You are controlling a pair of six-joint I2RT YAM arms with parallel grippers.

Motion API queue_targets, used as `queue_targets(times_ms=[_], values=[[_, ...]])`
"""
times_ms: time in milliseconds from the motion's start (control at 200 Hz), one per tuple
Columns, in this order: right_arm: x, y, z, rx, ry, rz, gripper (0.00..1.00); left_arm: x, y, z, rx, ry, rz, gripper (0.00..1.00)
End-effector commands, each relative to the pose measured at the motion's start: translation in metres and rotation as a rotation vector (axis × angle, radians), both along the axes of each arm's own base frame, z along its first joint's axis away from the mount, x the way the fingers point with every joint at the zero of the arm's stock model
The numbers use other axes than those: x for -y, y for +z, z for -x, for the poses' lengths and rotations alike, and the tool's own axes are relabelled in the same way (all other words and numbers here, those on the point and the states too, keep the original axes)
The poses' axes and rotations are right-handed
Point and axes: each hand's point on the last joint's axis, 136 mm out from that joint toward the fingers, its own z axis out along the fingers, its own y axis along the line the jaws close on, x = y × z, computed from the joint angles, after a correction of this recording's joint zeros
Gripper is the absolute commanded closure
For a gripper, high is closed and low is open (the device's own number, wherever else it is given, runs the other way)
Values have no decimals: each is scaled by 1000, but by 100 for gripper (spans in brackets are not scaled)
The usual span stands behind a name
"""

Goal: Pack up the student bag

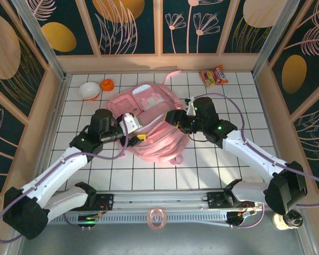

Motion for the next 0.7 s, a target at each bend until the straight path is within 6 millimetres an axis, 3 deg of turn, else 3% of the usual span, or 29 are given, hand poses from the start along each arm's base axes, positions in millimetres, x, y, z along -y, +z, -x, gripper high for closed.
queue_targets(times_ms=[0, 155, 400, 440, 525, 611, 671, 696], values=[[-4, 6, 3, 79, 41, 6, 46, -12, -28, -1, 131, -53, -177, 23], [-7, 1, 8, 109, 72, 44, 49, -16, -50, -11, 140, -35, -255, 21], [-11, -5, 14, 152, 98, 86, 49, 5, -68, -12, 129, -95, -217, 25], [-11, -7, 17, 162, 109, 96, 50, 9, -70, -13, 130, -96, -209, 32], [-11, -14, 22, 190, 137, 136, 51, 14, -73, -16, 118, -91, -191, 63], [-5, -27, 27, 230, 155, 201, 51, 16, -68, -20, 96, -62, -166, 86], [-4, -34, 31, 247, 183, 231, 51, 18, -60, -19, 84, -57, -134, 100], [-5, -37, 33, 255, 192, 248, 51, 20, -56, -18, 80, -62, -120, 100]])
